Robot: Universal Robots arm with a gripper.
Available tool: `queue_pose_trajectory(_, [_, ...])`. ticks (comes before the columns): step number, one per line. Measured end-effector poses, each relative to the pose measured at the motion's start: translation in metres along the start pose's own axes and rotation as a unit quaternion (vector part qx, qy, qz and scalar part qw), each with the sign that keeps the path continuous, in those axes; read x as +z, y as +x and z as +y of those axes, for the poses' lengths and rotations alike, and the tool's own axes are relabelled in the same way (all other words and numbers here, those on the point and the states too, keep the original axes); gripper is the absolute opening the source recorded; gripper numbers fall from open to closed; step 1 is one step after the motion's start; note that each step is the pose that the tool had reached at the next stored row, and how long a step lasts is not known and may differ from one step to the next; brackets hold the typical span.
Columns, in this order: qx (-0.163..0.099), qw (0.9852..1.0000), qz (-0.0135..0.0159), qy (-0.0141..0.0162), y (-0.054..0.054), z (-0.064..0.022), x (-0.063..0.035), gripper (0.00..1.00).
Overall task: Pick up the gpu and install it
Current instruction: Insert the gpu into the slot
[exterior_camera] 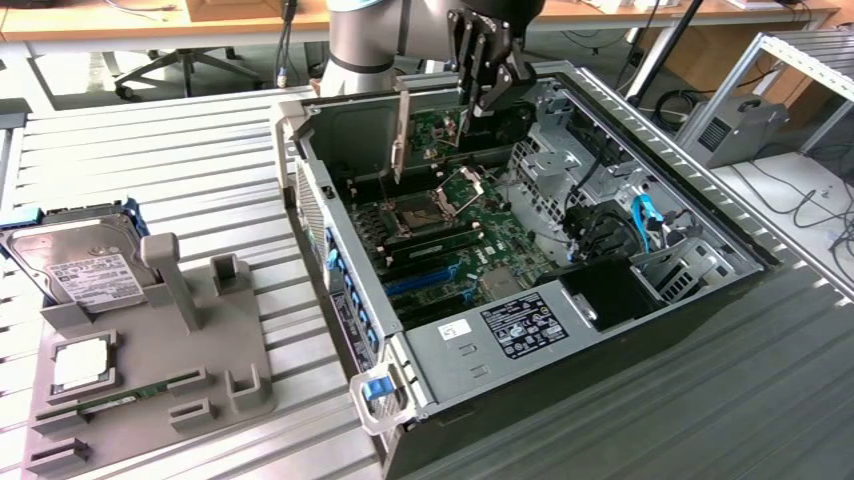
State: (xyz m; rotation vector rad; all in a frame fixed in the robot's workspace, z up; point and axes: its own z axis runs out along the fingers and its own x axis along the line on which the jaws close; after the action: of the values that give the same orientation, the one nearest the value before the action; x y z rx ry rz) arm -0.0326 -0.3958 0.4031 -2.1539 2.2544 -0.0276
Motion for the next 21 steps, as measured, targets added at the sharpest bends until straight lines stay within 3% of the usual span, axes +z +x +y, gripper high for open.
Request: queue_pose_trajectory(21, [-0.031,0.9995,-0.0009,-0.0001,-0.0012,0.0001,-0.0006,0.27])
